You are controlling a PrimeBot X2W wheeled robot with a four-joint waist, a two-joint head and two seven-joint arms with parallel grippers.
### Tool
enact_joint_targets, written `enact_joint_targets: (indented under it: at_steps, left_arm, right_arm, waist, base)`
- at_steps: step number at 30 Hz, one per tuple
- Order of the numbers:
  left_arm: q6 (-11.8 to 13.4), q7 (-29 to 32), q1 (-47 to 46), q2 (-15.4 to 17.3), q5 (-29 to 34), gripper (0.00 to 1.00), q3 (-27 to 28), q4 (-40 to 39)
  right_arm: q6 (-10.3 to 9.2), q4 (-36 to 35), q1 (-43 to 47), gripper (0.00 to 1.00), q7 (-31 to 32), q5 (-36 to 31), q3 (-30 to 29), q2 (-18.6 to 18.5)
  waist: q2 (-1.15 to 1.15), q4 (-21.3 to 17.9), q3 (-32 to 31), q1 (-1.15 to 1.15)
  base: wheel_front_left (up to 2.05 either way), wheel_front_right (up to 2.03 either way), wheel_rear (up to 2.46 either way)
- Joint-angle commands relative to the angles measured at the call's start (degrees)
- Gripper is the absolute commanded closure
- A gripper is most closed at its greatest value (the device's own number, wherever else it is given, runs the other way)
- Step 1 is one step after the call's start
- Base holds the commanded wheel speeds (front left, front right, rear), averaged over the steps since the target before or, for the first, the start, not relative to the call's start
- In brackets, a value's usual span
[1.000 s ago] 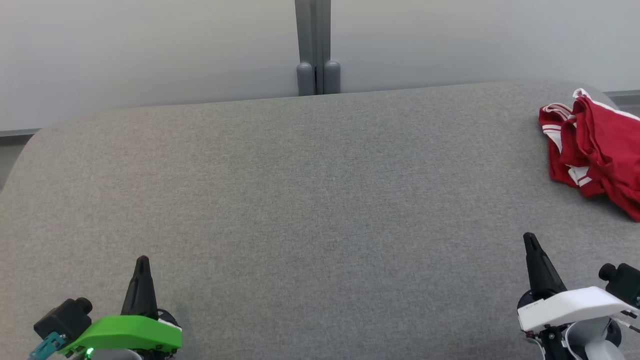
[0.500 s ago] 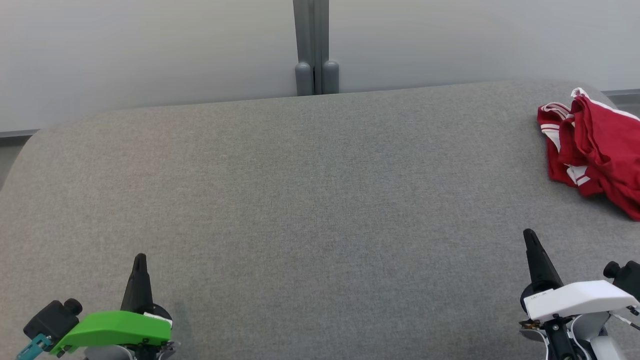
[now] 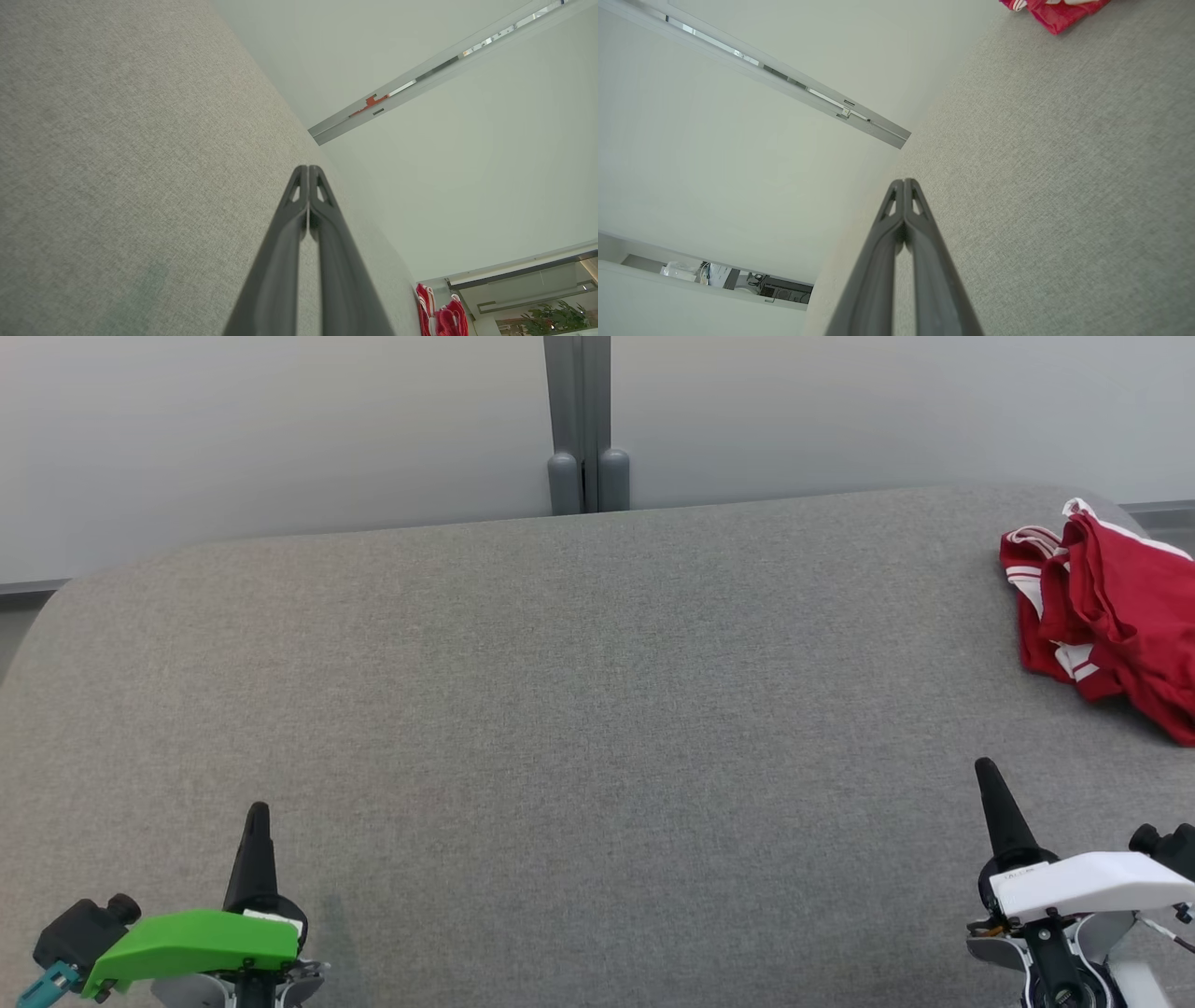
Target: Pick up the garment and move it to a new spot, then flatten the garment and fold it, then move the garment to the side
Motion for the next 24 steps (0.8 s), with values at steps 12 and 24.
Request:
enact_joint_targets:
  at_steps: [12, 24]
  left_arm:
    - [-0.81, 2.02, -2.06, 0.09, -7.98, 1.0, 1.07, -0.62]
    - [-1.21, 3.66, -2.52, -0.02, -13.88, 1.0, 1.72, -0.57]
  right_arm:
    - [-0.02, 0.05, -1.89, 1.0, 2.14, 7.33, -1.17, 0.65]
    - [-0.02, 0.44, -2.42, 1.0, 3.82, 12.99, -1.9, 1.25]
  waist:
    - [0.0, -0.2, 0.0, 0.0]
    - [0.0, -0.39, 0.0, 0.0]
  base:
    - [0.0, 0.0, 0.0]
    - [0.0, 0.0, 0.0]
